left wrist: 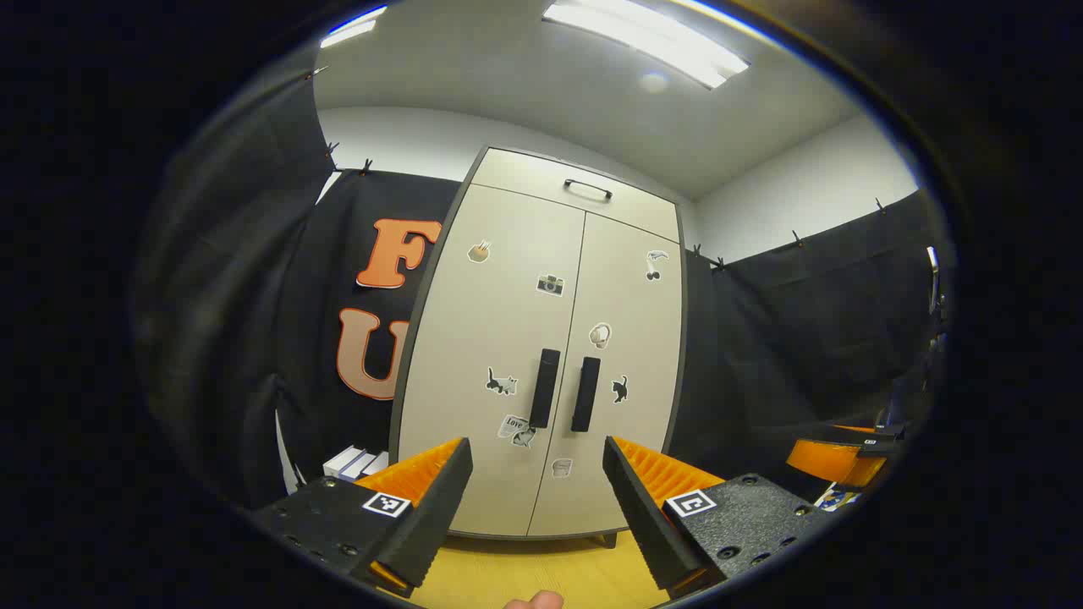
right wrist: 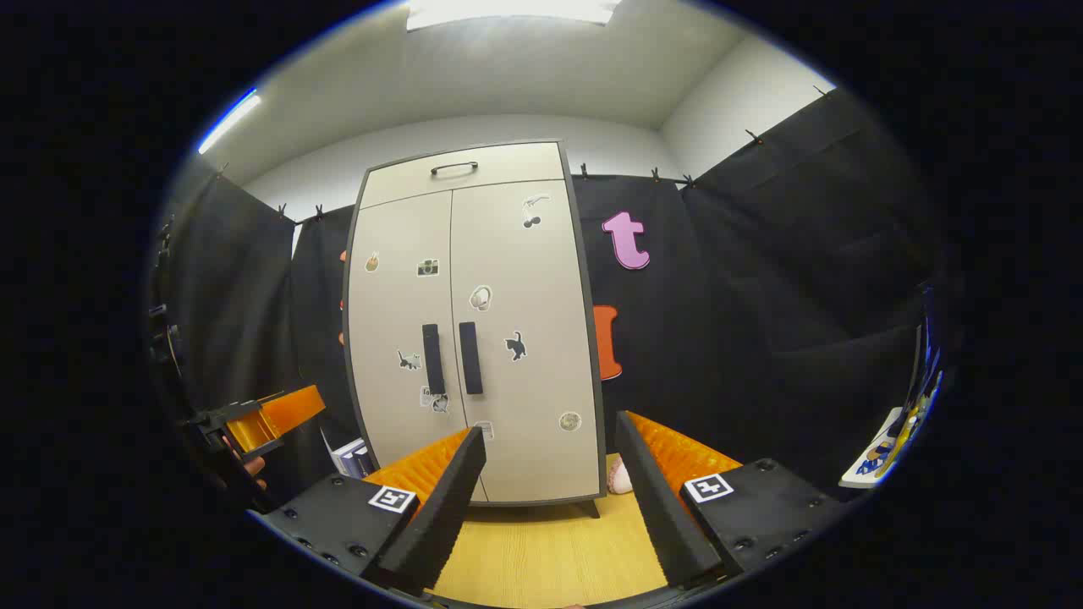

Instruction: Open the right door of the double-door shoe cabinet with the right hand, and open the left door with the left hand.

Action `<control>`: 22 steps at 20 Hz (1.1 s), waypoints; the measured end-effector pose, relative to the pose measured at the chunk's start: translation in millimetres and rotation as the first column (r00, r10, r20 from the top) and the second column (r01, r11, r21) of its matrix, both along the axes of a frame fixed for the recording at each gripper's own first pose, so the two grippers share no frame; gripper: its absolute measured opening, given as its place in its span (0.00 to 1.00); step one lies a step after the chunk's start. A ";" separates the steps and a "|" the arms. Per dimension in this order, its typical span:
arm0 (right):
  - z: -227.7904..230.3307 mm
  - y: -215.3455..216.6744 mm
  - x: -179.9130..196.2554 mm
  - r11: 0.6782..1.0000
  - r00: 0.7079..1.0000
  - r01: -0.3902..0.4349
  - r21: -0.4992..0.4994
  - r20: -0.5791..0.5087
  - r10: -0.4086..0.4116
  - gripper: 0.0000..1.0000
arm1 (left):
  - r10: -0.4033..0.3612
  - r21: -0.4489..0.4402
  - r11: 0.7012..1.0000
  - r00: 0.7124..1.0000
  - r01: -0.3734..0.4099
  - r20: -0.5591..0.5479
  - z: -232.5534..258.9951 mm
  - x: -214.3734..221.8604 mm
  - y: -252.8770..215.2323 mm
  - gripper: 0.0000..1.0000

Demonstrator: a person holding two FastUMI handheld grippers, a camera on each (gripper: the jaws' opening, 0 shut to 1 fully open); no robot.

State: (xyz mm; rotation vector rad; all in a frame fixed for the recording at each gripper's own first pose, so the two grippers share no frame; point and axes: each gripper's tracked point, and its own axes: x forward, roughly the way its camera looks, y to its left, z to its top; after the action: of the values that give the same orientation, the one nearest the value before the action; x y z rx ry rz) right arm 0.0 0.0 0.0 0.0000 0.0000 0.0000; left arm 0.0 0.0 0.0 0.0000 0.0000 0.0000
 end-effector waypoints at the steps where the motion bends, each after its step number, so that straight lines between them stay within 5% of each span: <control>1: -0.3 -0.3 0.7 1.000 1.000 -0.001 0.001 -0.001 0.001 0.99 | -0.002 0.000 1.000 1.000 0.002 -0.001 0.1 0.5 -0.6 0.94; 22: -1.0 -1.6 -3.1 1.000 1.000 0.011 0.007 0.003 -0.011 0.99 | 0.016 -0.001 1.000 1.000 -0.016 -0.011 -6.6 1.3 5.6 0.95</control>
State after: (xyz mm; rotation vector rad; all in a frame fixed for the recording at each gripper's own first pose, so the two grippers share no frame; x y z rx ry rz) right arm -3.1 -1.6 -1.0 0.0069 -0.0029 -0.0111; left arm 1.3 5.6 -6.6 -0.0015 0.0107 0.0157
